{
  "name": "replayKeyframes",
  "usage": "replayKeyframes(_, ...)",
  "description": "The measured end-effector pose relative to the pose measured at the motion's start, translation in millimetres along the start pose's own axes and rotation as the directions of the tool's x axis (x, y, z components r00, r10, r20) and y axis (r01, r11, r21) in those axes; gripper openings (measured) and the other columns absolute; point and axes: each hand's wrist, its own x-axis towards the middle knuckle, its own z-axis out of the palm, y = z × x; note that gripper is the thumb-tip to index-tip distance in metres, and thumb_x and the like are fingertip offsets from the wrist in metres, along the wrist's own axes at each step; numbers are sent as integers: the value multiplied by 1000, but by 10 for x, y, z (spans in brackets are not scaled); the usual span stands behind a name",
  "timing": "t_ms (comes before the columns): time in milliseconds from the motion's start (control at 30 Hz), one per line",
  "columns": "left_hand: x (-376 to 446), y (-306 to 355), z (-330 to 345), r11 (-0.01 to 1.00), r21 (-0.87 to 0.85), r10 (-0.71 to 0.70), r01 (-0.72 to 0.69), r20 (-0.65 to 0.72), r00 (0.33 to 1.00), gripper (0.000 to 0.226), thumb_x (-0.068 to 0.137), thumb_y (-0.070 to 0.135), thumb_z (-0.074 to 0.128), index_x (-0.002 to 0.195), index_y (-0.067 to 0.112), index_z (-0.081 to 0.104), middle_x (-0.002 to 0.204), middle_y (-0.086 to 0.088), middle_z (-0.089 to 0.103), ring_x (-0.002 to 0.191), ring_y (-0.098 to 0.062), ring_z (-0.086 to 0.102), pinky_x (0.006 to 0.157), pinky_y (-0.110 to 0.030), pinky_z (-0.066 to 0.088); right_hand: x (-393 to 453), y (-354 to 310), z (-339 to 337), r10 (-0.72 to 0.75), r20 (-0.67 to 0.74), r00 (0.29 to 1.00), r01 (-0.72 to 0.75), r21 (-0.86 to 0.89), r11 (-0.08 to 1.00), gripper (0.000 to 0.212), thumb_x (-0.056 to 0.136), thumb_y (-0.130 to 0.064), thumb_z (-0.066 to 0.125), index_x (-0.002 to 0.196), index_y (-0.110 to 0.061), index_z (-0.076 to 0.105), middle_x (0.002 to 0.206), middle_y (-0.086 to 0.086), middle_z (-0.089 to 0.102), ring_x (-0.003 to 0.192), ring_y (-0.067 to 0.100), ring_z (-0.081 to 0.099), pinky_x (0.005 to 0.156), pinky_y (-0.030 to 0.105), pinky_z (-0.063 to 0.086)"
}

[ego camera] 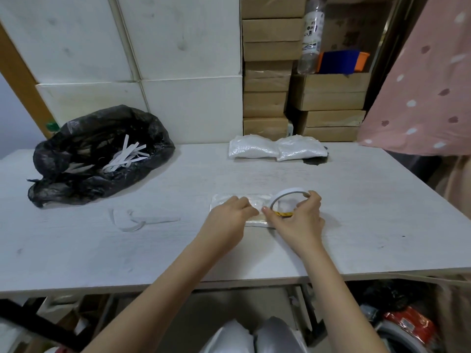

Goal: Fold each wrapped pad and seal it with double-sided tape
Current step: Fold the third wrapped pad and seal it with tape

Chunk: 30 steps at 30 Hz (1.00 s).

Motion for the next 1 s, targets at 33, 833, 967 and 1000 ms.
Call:
replayKeyframes(33,-36,6,20,1000,11,-18,18,3,1000,50,58,-5,51,96,21,73,70,5,60,61,-19,59,40,-19,34,7,2,-24,15,25,1000,-15,22,1000,107,62,-63,72,136,-8,19,135,5,38,125,22,40,107,44,28)
replayKeyframes(833,-9,132,34,994,93,-49,49,-6,999,57,62,3,35,86,35,75,65,6,56,56,-19,55,48,-12,-6,86,-26,-207,-43,-79,996,37,-80,996,89,60,-33,85,124,-9,30,127,10,35,117,28,37,78,33,39)
replayKeyframes(967,11,130,35,996,54,-68,69,-29,997,58,66,10,27,83,35,76,64,6,56,55,-20,55,50,-9,-4,83,10,-163,-37,-69,997,25,-170,985,91,60,-39,84,125,-7,30,129,13,35,116,32,39,90,40,39)
replayKeyframes(1000,13,132,23,995,43,-83,85,-37,996,56,68,11,28,83,35,76,63,6,57,55,-21,55,50,-9,-3,79,9,-151,-27,-64,998,15,-182,983,90,60,-41,83,125,-8,30,129,12,35,116,32,38,91,41,37)
